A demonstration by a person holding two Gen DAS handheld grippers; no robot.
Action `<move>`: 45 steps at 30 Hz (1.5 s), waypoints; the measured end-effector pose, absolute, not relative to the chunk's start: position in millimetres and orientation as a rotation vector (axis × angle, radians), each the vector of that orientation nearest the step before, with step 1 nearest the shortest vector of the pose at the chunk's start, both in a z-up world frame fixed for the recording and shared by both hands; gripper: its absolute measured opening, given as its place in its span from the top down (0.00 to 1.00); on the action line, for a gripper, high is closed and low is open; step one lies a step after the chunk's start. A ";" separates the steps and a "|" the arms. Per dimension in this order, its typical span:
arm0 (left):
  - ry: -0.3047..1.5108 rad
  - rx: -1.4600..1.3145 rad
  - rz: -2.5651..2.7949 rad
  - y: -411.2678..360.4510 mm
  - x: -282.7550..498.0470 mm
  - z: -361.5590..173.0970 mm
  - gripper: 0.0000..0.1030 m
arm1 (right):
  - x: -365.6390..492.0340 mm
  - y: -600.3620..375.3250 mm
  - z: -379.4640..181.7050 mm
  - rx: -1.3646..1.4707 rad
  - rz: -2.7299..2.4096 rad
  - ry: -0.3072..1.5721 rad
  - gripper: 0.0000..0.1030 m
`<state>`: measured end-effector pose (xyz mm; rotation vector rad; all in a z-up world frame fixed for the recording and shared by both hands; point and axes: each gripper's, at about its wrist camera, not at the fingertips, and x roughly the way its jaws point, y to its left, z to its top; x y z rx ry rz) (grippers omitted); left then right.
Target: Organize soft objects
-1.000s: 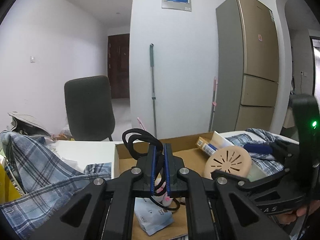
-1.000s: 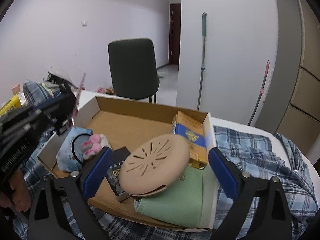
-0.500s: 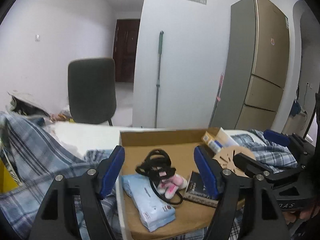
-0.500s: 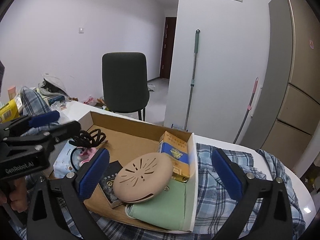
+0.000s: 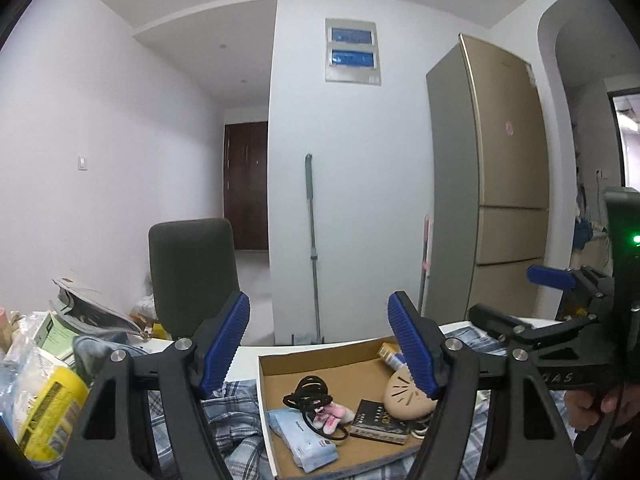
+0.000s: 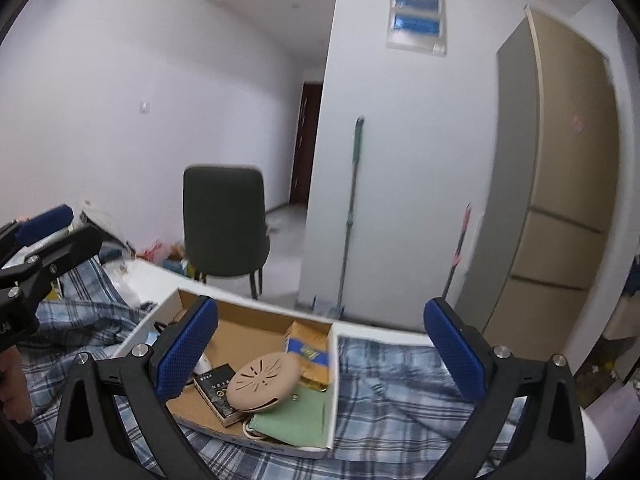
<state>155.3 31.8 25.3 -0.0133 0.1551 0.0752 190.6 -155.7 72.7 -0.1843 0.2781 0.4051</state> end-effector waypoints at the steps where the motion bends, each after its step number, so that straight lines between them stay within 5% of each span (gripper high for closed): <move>1: 0.146 -0.017 0.071 31.5 148.3 28.9 0.29 | 183.5 -160.3 78.4 -0.172 0.405 0.264 0.01; 5: 0.127 -0.038 0.052 32.1 123.7 41.8 0.29 | 158.5 -182.2 96.1 -0.094 0.396 0.237 0.01; 8: 0.113 -0.040 0.053 31.1 107.1 51.5 0.13 | 139.9 -195.9 105.5 -0.063 0.363 0.197 0.00; 15: 0.038 -0.023 0.057 22.9 52.8 69.5 0.00 | 104.2 -214.6 121.3 -0.032 0.378 0.181 0.00; 24: -0.041 -0.011 0.036 13.9 -9.8 68.4 0.00 | 69.0 -222.5 120.2 -0.009 0.377 0.148 0.00; 45: 0.046 -0.037 0.040 21.2 4.3 6.6 0.00 | 62.8 -229.5 41.6 -0.046 0.344 0.106 0.00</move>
